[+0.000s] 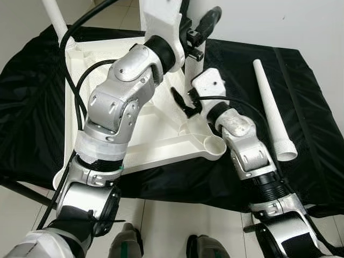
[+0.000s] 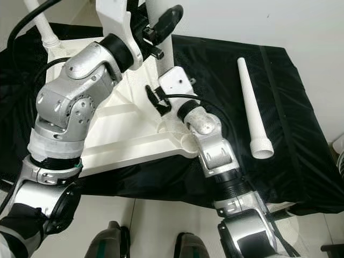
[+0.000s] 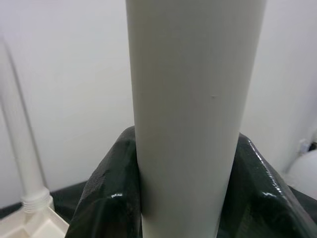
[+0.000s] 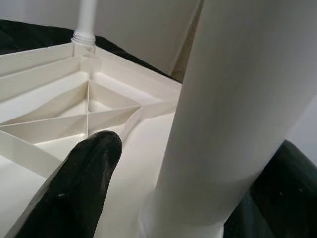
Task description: Building children table
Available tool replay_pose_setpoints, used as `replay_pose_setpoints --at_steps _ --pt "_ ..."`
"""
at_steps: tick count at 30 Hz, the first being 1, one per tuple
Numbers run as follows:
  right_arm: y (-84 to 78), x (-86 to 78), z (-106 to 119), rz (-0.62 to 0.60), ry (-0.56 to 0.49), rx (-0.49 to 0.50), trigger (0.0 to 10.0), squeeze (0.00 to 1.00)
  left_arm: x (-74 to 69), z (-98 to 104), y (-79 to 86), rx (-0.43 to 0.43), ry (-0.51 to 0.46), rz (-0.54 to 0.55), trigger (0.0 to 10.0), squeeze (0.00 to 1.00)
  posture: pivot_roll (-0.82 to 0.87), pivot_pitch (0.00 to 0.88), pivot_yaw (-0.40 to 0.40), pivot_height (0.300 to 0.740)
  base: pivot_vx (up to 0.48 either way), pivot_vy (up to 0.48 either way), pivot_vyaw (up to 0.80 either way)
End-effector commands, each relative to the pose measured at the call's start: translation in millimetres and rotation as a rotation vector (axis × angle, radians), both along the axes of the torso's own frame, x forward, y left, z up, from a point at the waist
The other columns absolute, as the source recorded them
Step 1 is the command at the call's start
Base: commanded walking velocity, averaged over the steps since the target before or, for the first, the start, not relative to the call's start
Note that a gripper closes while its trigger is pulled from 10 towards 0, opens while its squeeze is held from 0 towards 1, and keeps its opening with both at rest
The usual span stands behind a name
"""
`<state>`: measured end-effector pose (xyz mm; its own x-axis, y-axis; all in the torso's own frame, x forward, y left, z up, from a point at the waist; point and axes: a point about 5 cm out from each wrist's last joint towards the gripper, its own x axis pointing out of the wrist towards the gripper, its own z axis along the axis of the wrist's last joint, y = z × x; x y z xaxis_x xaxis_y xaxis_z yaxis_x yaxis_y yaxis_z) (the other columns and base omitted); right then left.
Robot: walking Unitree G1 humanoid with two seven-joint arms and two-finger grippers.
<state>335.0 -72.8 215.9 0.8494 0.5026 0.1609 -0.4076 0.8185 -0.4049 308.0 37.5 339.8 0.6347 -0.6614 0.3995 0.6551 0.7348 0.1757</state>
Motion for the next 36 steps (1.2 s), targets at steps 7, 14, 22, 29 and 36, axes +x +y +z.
replay_pose_setpoints --at_steps 7,14,22,29,36 --pt "2.1 5.3 -4 -0.052 0.014 0.028 10.0 0.00 -5.4 6 -3.4 -0.022 -0.049 0.029 10.0 0.00 0.06 0.047 0.019 0.740 0.000 0.000 0.00" --pt "-5.7 7.7 -3 -0.084 -0.027 0.089 10.0 0.00 -5.0 6 -4.3 -0.024 -0.050 0.030 10.0 0.00 0.07 0.045 0.013 0.740 0.000 0.000 0.00" --pt "-11.3 9.5 -3 -0.095 -0.065 0.119 10.0 0.00 -4.6 5 -4.6 -0.019 -0.057 0.032 10.0 0.00 0.07 0.039 0.009 0.740 0.000 0.000 0.00" --pt "-14.7 11.7 -8 -0.098 -0.071 0.113 10.0 0.00 -5.3 7 -4.3 -0.020 -0.064 0.034 10.0 0.00 0.07 0.035 0.006 0.740 0.000 0.000 0.00" --pt "-15.3 14.7 -10 -0.093 -0.077 0.119 9.1 0.00 -5.7 8 -4.6 -0.022 -0.068 0.035 10.0 0.00 0.08 0.040 0.007 0.740 0.000 0.000 0.00"
